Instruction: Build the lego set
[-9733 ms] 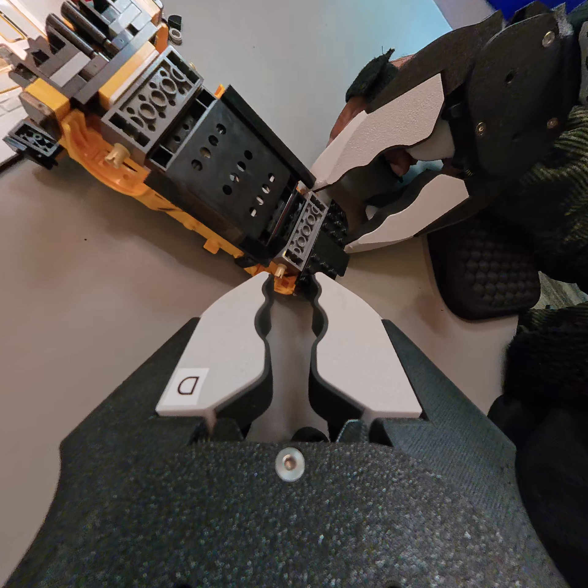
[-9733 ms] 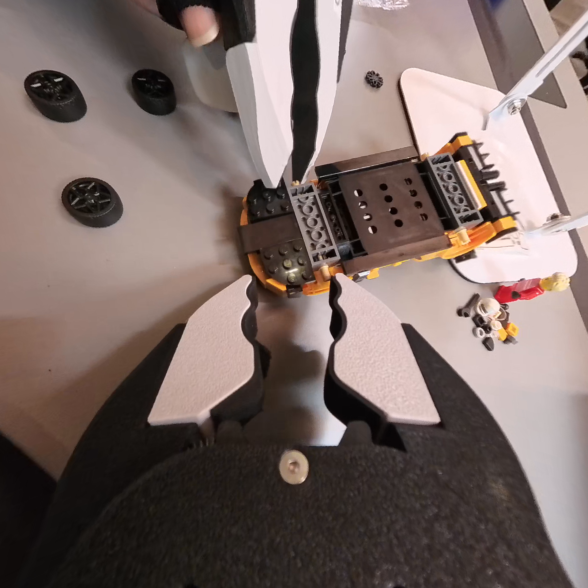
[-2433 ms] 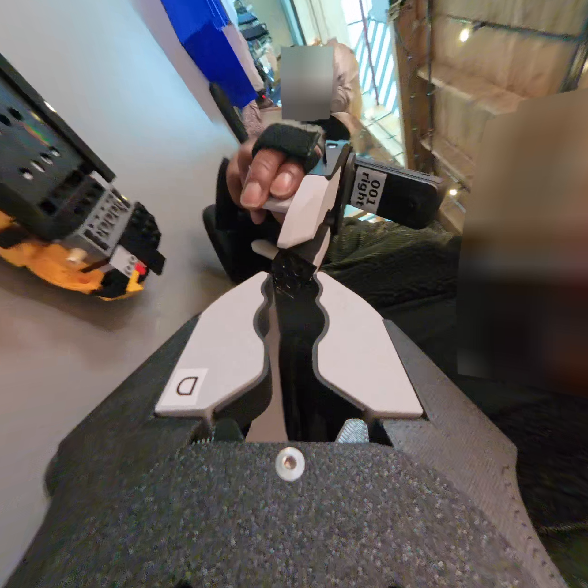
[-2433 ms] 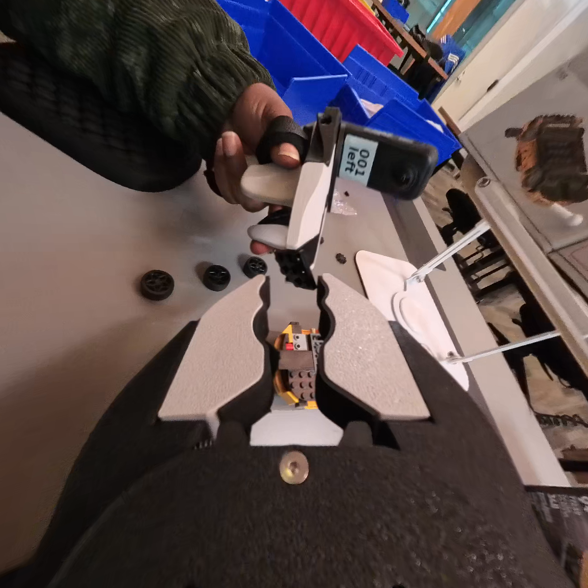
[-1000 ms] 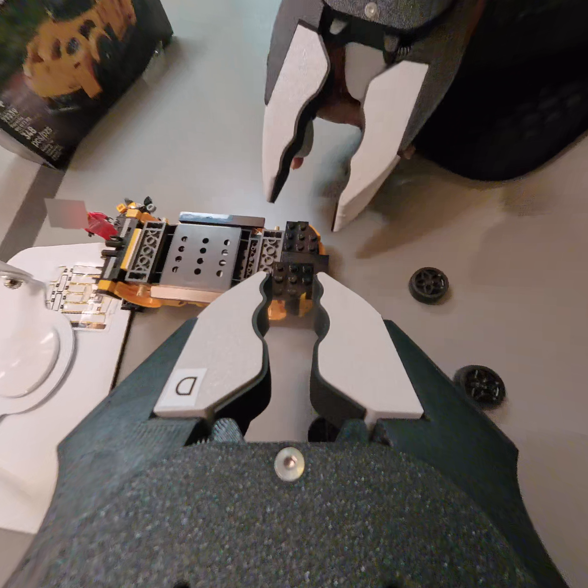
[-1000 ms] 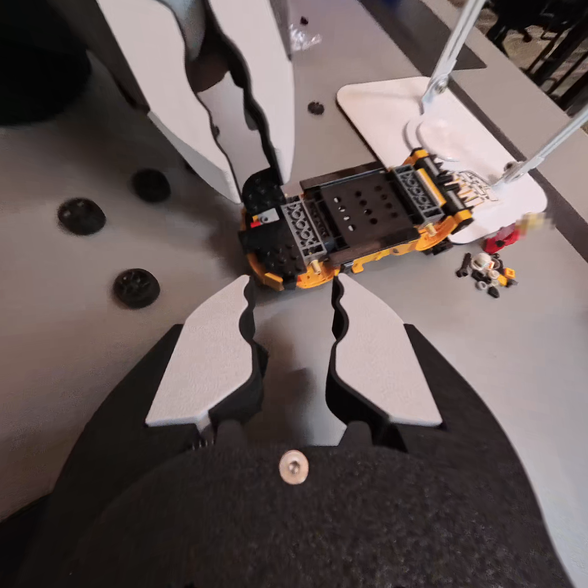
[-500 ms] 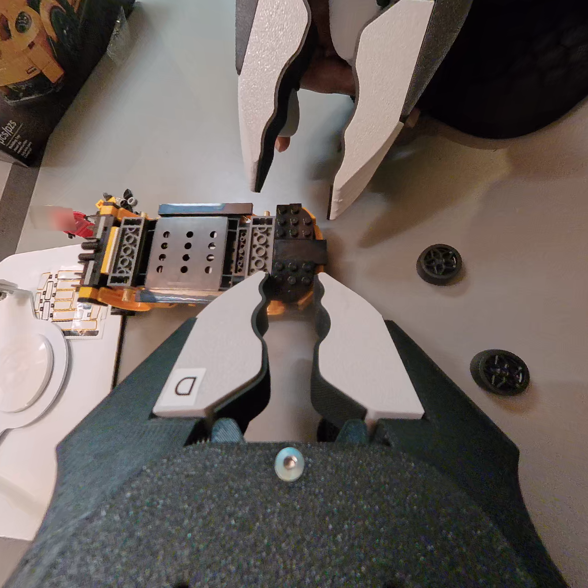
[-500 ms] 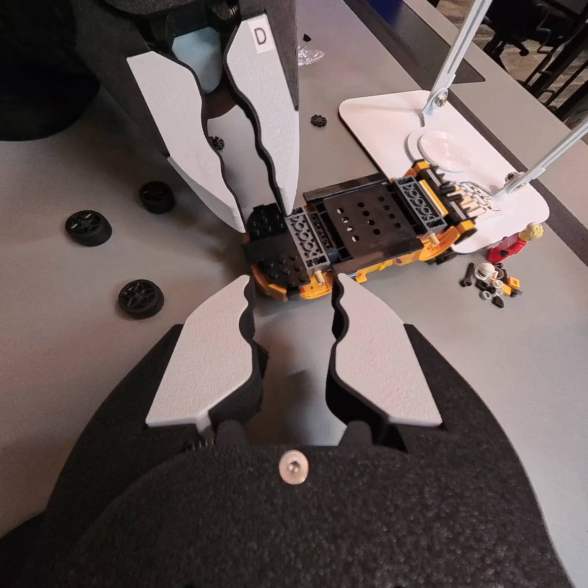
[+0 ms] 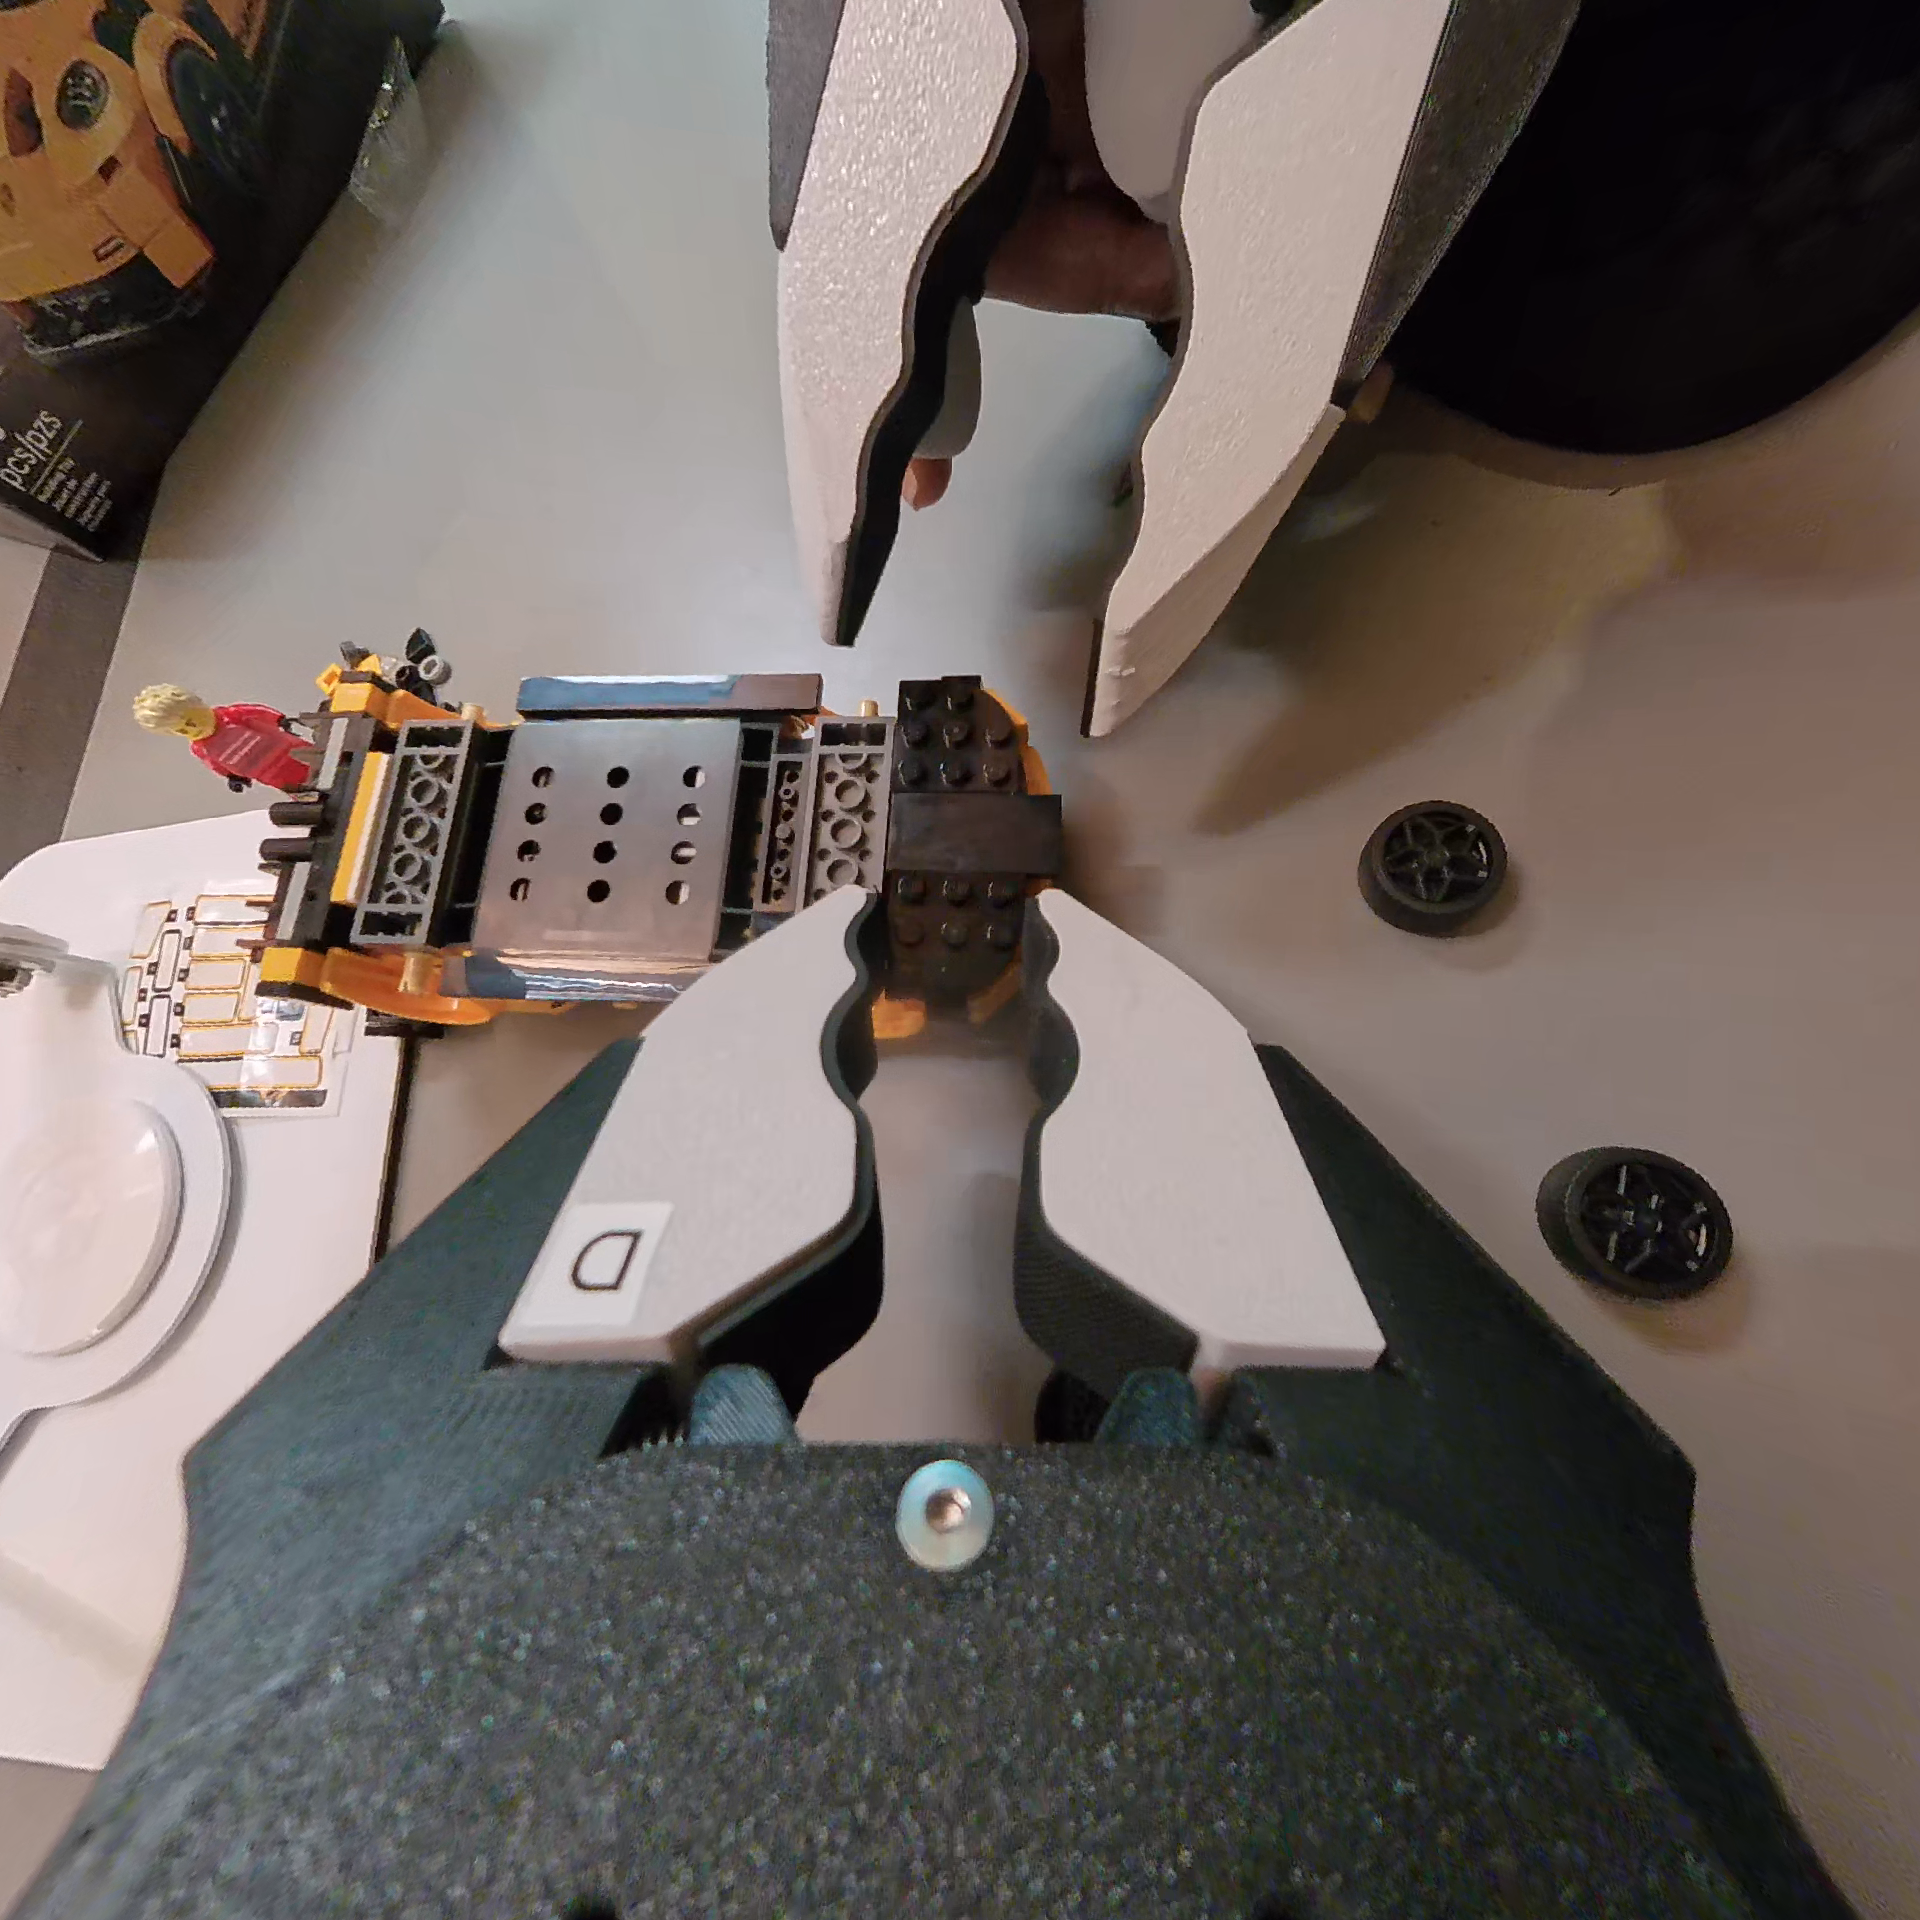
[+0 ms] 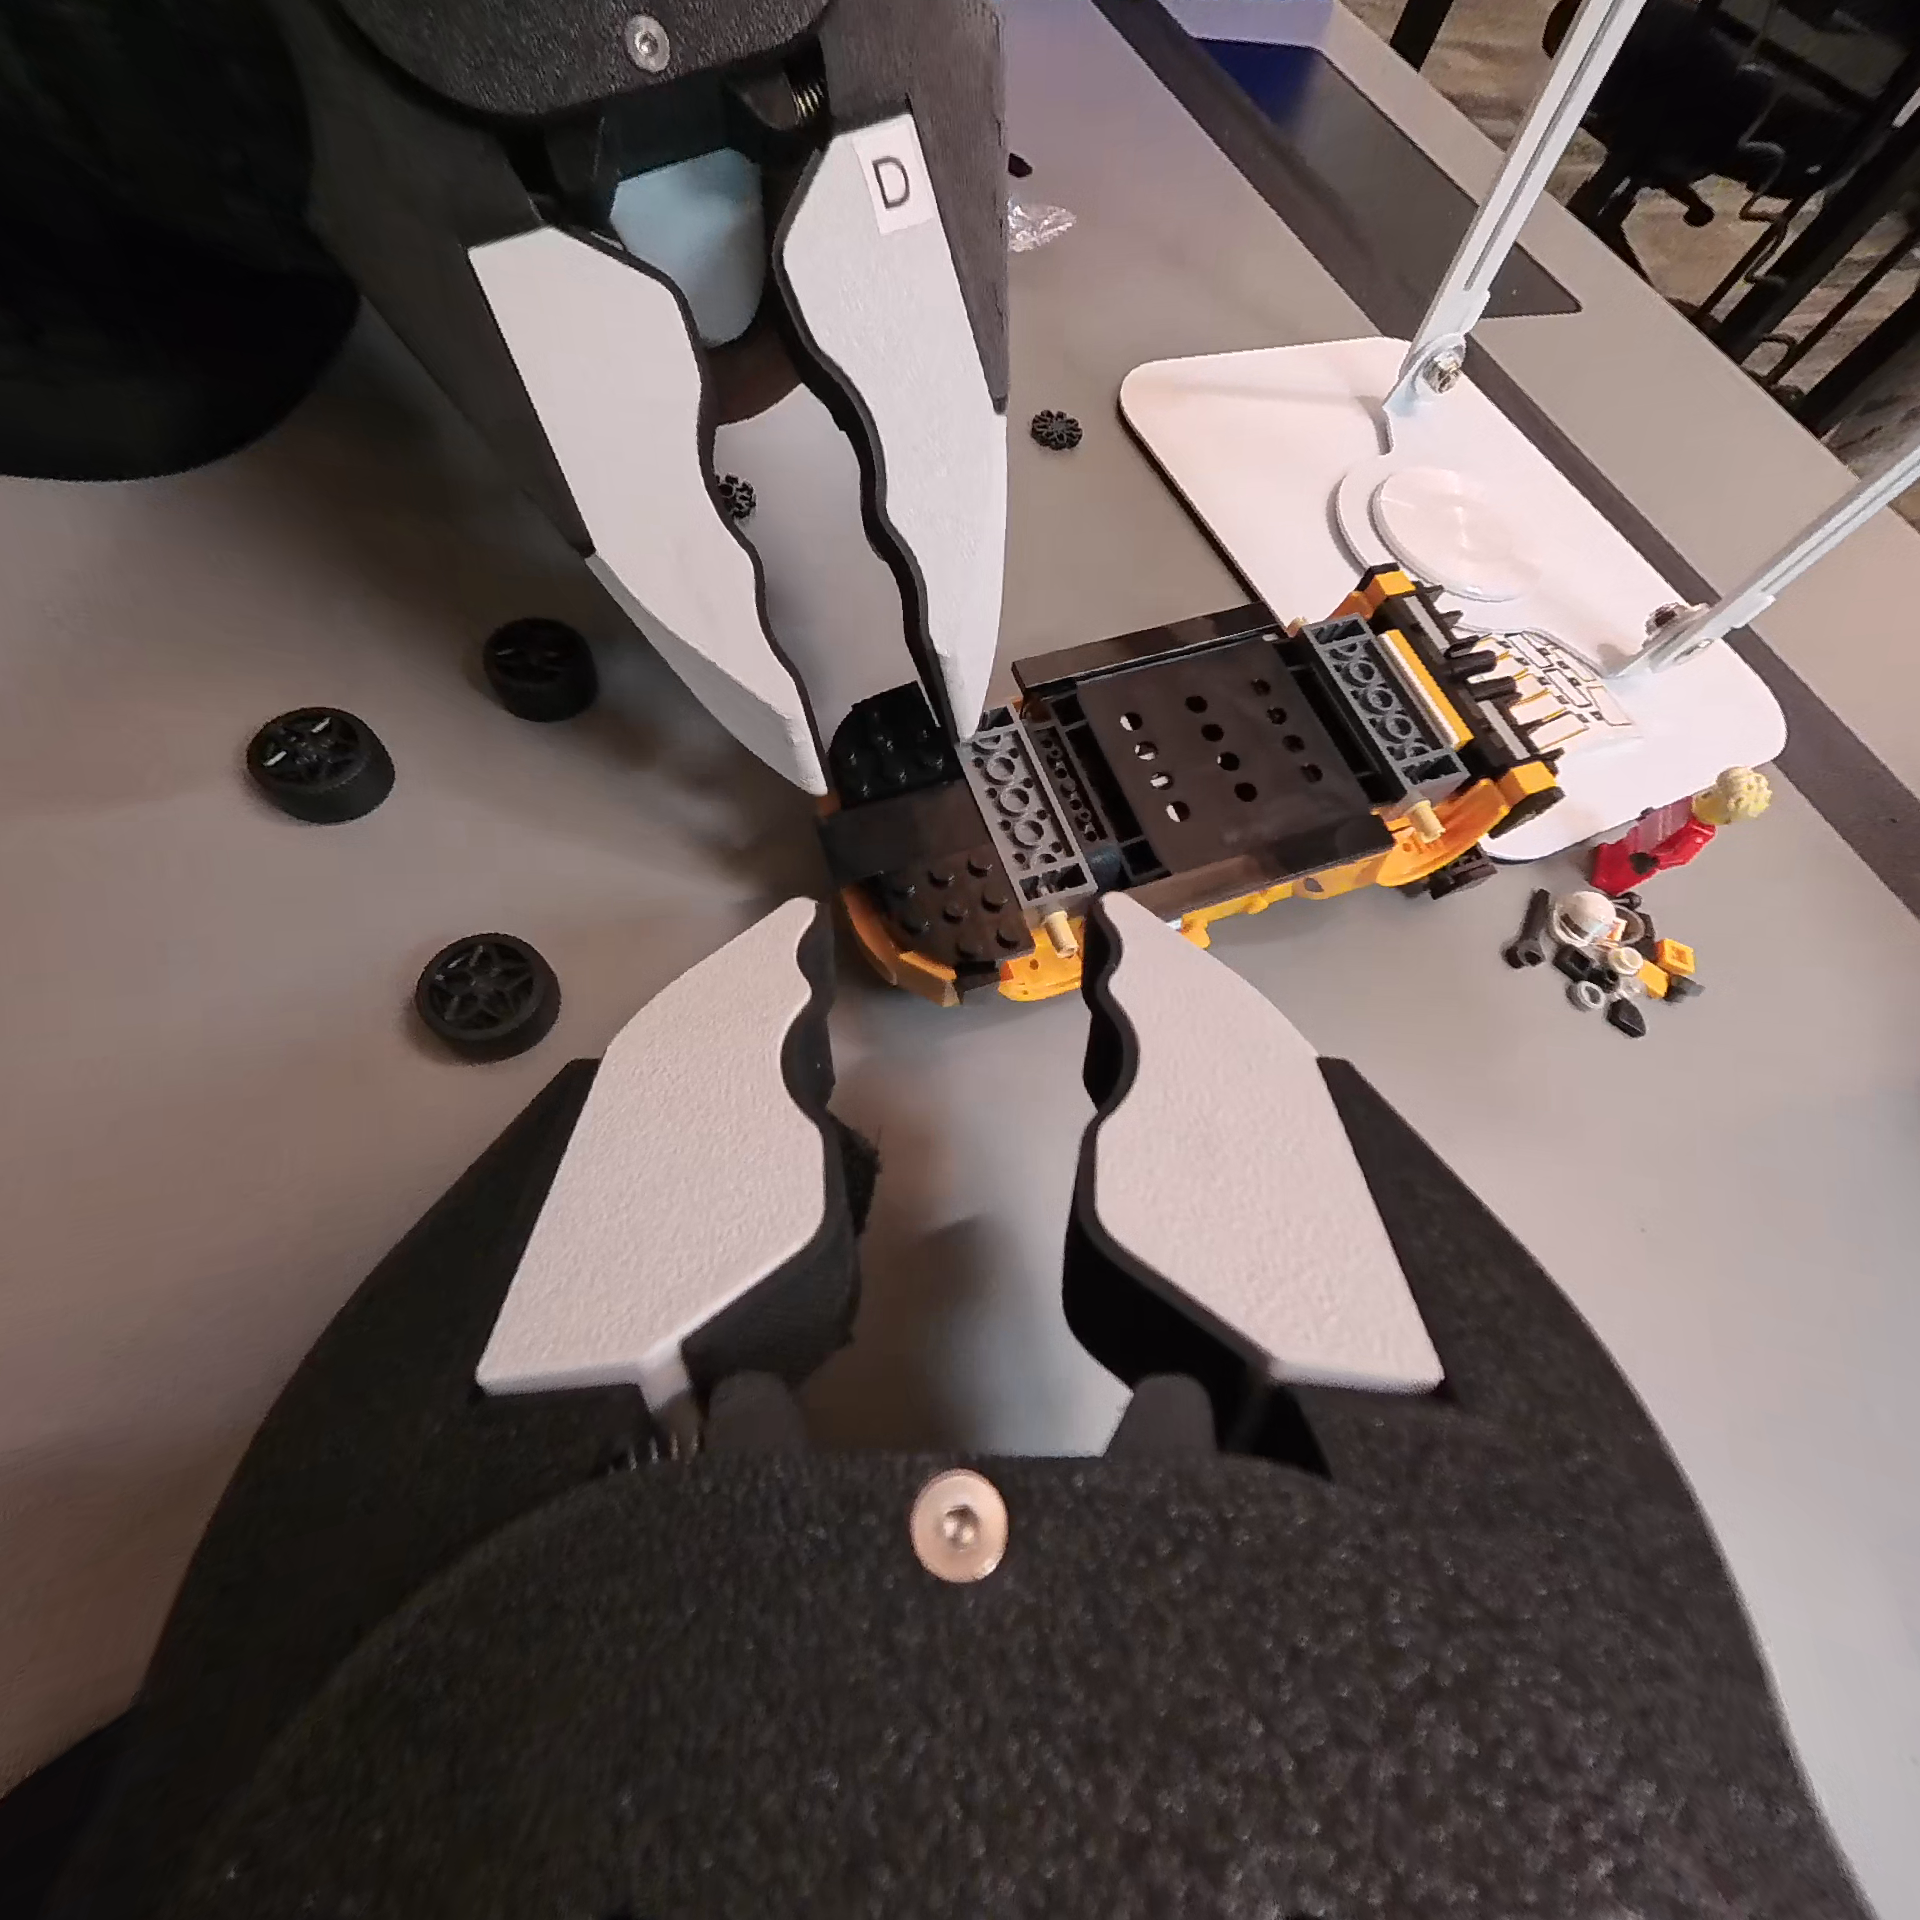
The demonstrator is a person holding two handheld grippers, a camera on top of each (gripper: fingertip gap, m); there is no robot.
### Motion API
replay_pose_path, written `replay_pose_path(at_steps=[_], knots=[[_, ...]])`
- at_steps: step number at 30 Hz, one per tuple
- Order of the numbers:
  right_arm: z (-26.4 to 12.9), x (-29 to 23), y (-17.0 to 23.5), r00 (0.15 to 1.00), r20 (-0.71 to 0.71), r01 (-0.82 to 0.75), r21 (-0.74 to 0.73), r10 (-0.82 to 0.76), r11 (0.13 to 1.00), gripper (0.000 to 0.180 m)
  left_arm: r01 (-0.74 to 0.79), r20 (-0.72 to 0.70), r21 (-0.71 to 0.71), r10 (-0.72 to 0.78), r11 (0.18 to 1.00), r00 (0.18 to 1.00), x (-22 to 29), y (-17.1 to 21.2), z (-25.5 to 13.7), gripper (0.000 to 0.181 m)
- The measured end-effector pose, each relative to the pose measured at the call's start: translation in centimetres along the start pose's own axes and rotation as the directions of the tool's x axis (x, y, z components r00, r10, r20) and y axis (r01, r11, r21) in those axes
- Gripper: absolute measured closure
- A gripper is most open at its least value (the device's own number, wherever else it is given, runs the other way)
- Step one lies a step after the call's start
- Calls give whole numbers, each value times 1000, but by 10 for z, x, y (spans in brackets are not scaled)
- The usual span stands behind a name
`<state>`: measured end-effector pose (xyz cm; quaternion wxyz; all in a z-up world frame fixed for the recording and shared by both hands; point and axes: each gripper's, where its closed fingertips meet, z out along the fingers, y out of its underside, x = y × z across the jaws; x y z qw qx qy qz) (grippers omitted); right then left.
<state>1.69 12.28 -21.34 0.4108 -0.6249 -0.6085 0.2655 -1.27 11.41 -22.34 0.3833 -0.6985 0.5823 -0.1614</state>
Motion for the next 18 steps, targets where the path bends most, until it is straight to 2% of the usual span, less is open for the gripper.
replay_pose_path(at_steps=[13, 18], knots=[[-1, -2, -3, 1000, -4, 14, 5, -14, 1000, 135, 11, 9, 30, -11, 999, 1000, -3, -6, -5, 155], [0, -2, 0, 1000, -9, 17, -10, -18, 1000, 133, 61, 33, 60, -63, 996, 997, -8, -9, -17, 154]])
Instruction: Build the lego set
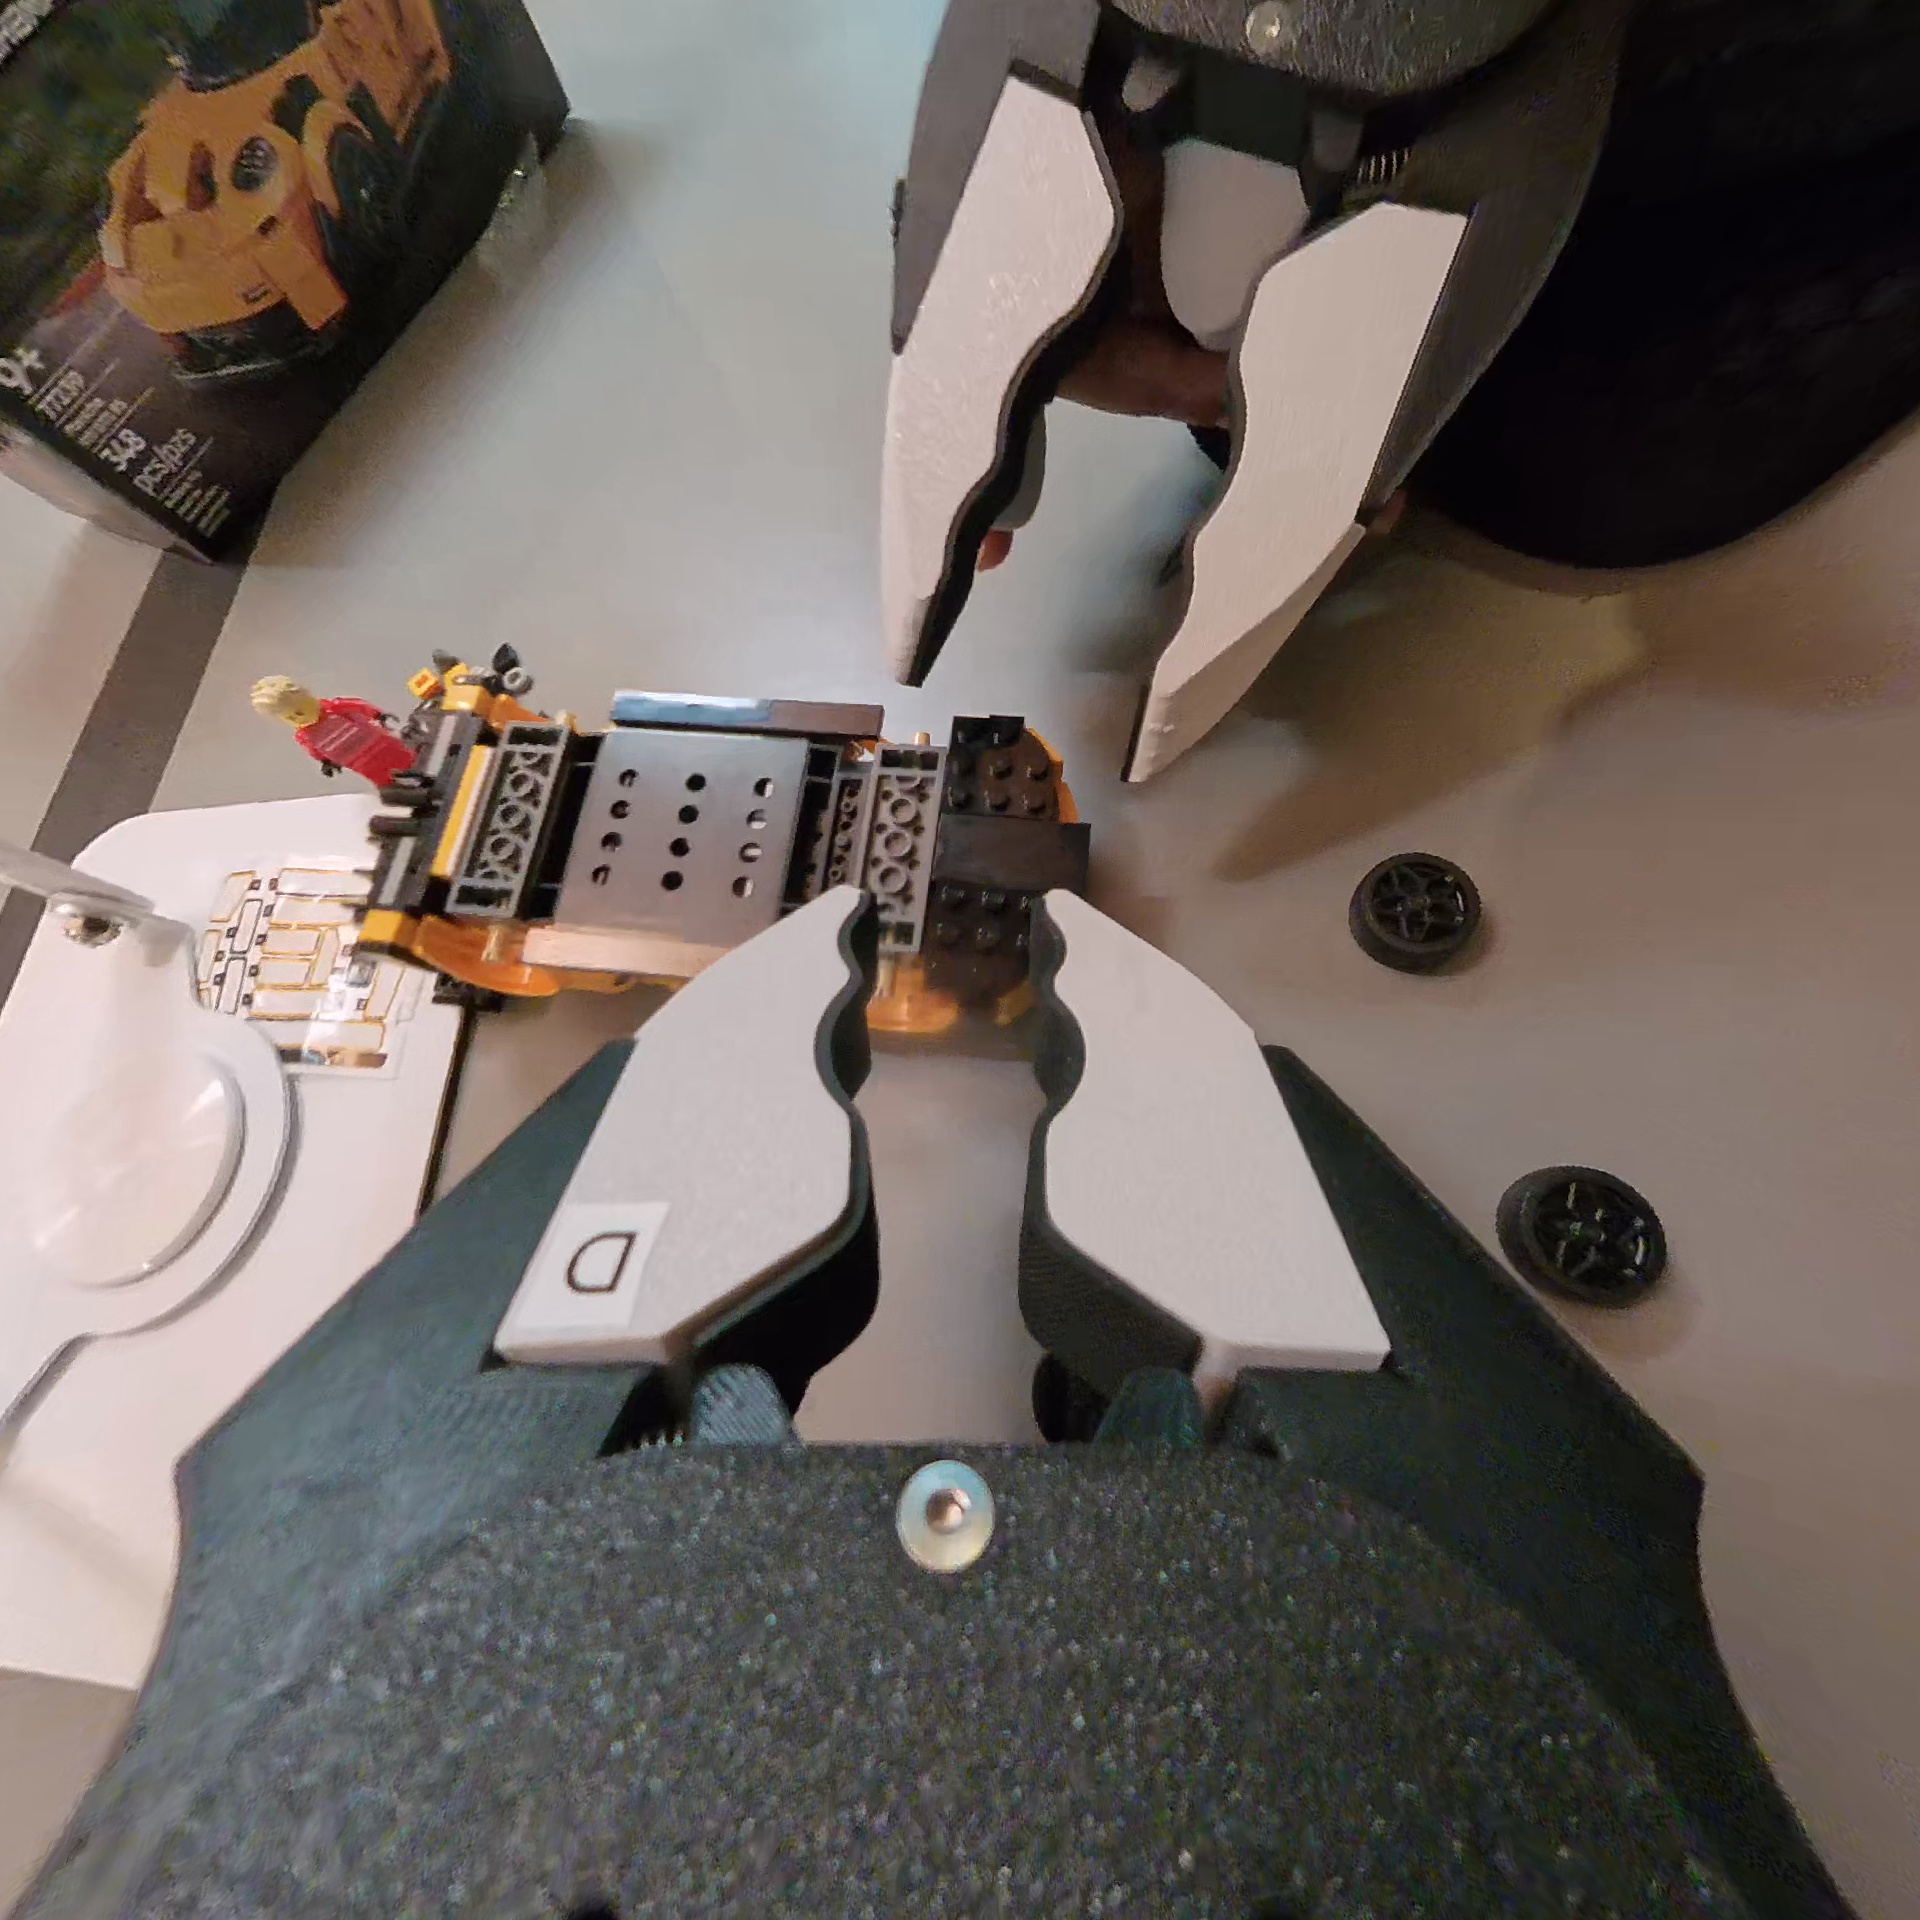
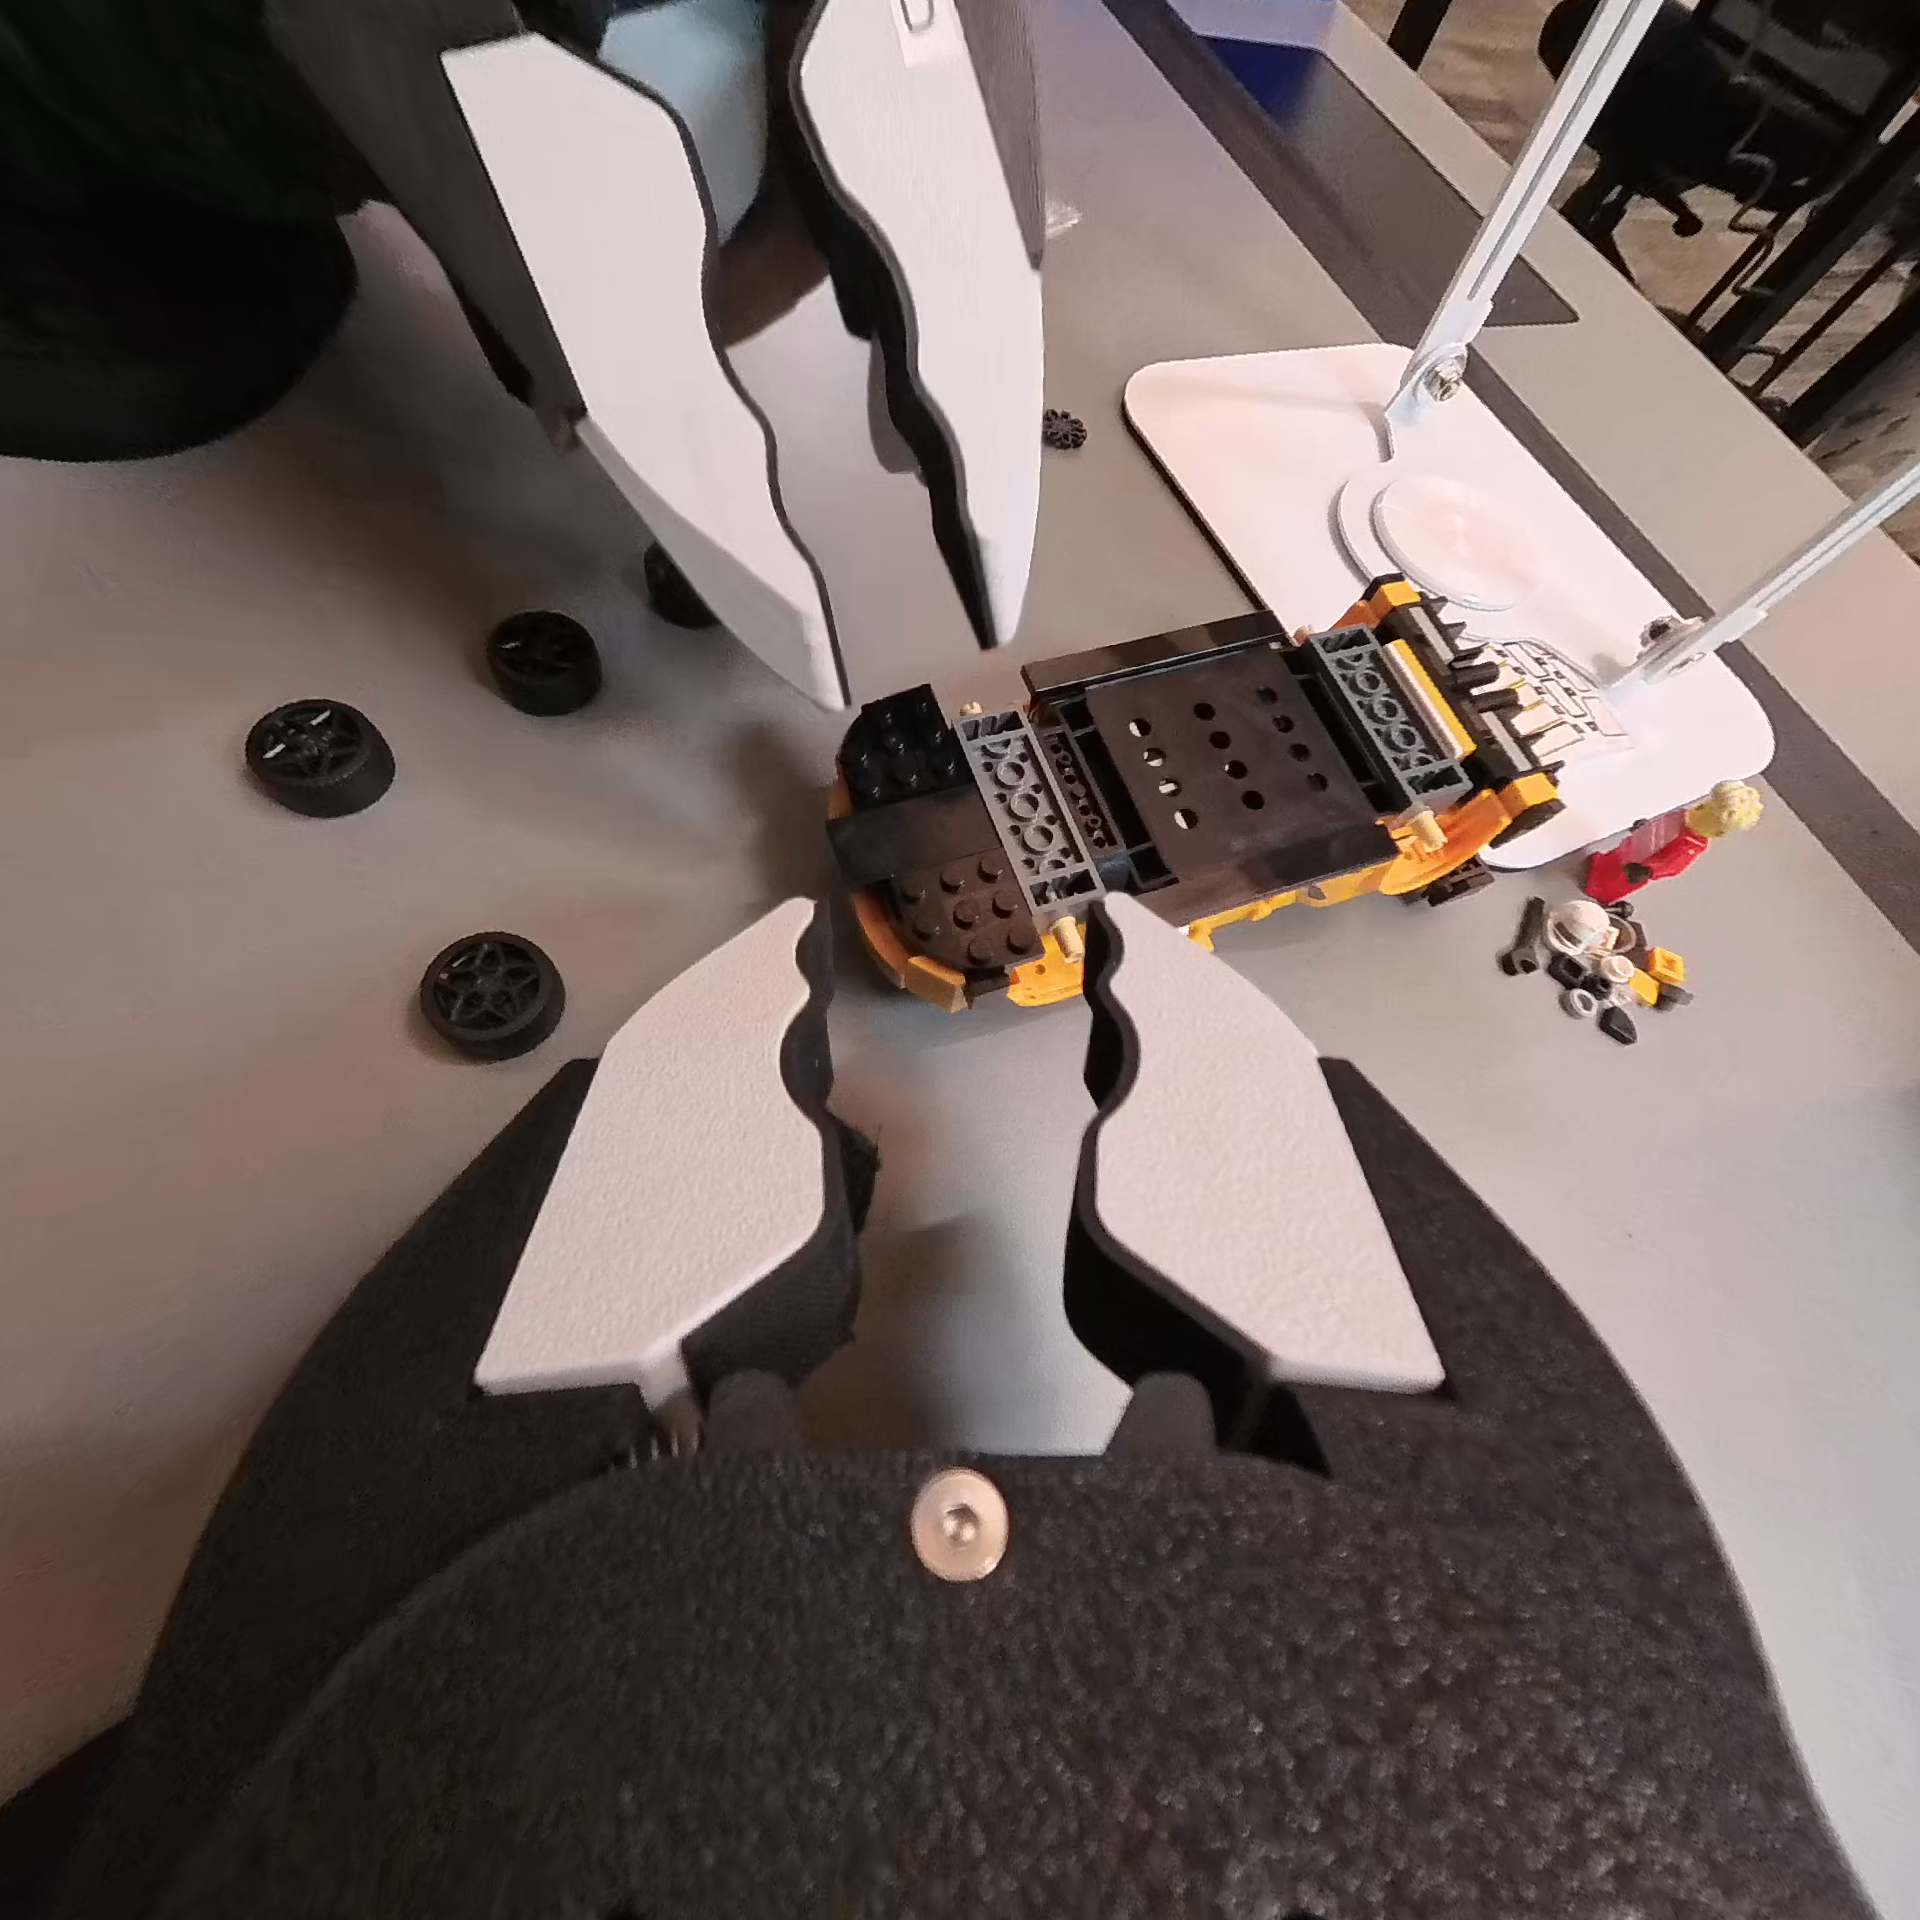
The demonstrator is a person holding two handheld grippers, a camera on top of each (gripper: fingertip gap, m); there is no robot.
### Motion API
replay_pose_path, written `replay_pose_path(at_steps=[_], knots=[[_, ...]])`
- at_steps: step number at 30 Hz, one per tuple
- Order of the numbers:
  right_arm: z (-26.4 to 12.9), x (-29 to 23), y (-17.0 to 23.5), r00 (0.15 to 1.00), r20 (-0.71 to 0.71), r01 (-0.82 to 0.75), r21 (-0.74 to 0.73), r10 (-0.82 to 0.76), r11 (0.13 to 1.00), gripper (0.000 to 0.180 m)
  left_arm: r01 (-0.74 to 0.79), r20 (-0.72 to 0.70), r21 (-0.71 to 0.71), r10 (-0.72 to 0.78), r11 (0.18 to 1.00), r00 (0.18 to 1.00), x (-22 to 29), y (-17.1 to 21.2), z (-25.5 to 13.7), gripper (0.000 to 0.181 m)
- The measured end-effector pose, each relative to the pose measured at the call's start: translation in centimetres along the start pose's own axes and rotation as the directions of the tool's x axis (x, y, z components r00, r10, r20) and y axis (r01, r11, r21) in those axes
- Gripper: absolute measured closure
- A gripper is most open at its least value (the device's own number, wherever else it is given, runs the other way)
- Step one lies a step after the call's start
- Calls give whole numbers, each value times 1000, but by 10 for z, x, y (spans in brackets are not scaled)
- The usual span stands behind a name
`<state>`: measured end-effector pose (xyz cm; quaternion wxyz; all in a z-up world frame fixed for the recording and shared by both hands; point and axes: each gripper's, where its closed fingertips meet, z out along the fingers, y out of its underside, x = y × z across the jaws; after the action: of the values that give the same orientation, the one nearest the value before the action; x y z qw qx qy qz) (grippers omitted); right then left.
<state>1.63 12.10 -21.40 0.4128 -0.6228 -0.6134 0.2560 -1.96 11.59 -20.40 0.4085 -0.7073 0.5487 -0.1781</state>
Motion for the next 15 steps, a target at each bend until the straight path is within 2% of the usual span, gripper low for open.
replay_pose_path(at_steps=[2, 4, 7, 11, 13, 15], knots=[[0, 2, 3, 1000, -6, -6, -15, 6, 1000, 133, 38, 26, -10, -38, 999, 999, -5, 3, -5, 154], [-1, 3, 7, 1000, -5, -24, -35, 24, 999, 132, 148, 19, -28, -147, 989, 989, -5, 8, -8, 153], [1, 5, 15, 999, -4, -52, -81, 52, 995, 131, 372, -39, -41, -374, 927, 927, 0, 15, -9, 148], [5, 0, 27, 995, -5, -103, -178, 103, 979, 130, 550, -81, -68, -554, 832, 829, 3, 25, -8, 146], [5, -5, 30, 986, -11, -163, -222, 165, 961, 132, 584, -105, -105, -592, 805, 799, 9, 29, -4, 144], [4, -11, 30, 971, 4, -232, -238, 240, 943, 132, 571, -86, -159, -587, 806, 805, 13, 38, 1, 141]])
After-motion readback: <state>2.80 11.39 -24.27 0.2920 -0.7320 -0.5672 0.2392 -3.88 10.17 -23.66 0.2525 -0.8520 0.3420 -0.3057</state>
